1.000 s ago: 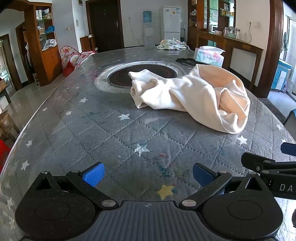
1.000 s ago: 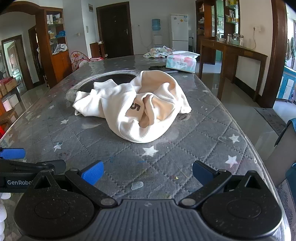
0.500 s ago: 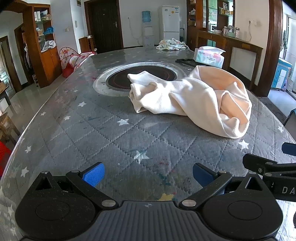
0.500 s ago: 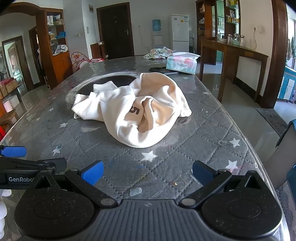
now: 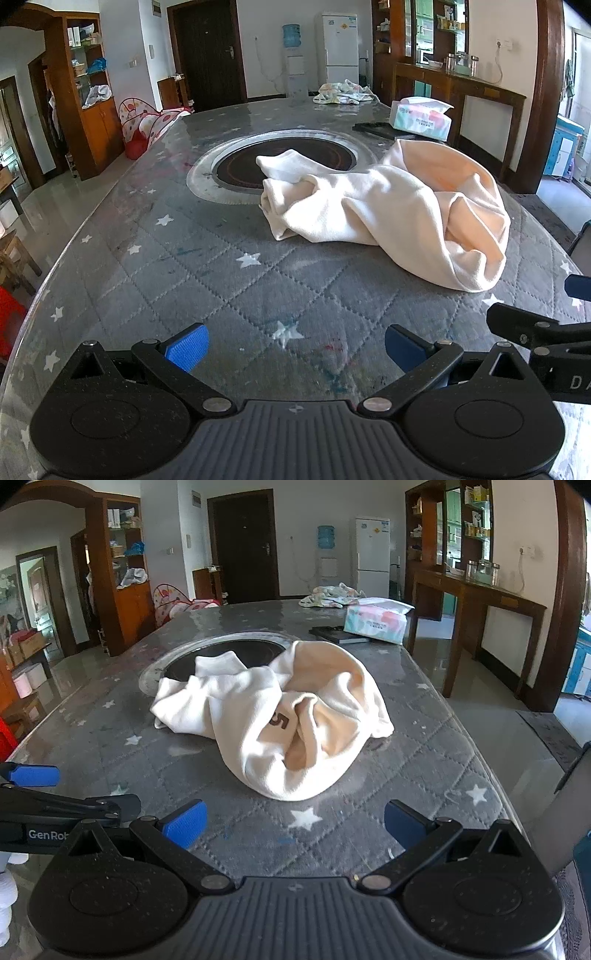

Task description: Fold clothes

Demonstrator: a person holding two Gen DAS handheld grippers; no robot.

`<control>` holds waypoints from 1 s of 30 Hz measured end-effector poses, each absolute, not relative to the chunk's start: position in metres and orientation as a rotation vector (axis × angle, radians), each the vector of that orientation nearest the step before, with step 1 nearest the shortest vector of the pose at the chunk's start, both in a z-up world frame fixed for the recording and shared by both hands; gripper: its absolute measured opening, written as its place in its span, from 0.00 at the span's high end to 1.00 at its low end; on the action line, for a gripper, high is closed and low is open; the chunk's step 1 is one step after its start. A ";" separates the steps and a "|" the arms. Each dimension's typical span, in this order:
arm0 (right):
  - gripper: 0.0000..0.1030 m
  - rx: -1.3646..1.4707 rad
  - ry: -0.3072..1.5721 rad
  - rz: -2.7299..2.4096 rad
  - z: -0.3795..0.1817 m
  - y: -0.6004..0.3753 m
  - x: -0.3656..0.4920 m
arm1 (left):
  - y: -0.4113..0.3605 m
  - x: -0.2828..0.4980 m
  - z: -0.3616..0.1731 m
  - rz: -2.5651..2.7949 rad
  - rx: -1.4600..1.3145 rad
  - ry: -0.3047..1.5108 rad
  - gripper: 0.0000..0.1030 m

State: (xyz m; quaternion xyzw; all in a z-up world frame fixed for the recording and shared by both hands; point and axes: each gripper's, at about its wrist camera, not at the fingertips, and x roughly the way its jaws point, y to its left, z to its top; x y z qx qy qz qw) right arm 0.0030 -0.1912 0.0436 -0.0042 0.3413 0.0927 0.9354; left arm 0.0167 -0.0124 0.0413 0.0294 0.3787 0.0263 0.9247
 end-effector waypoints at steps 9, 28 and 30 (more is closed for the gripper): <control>0.00 -0.022 0.692 0.212 0.048 -0.188 0.015 | -0.008 0.029 0.046 0.055 0.065 0.770 0.00; 0.01 -0.019 0.672 0.289 0.059 -0.184 0.041 | 0.003 0.048 0.053 0.068 0.057 0.772 0.00; 0.02 -0.016 0.670 0.297 0.060 -0.183 0.045 | 0.004 0.051 0.053 0.070 0.056 0.770 0.00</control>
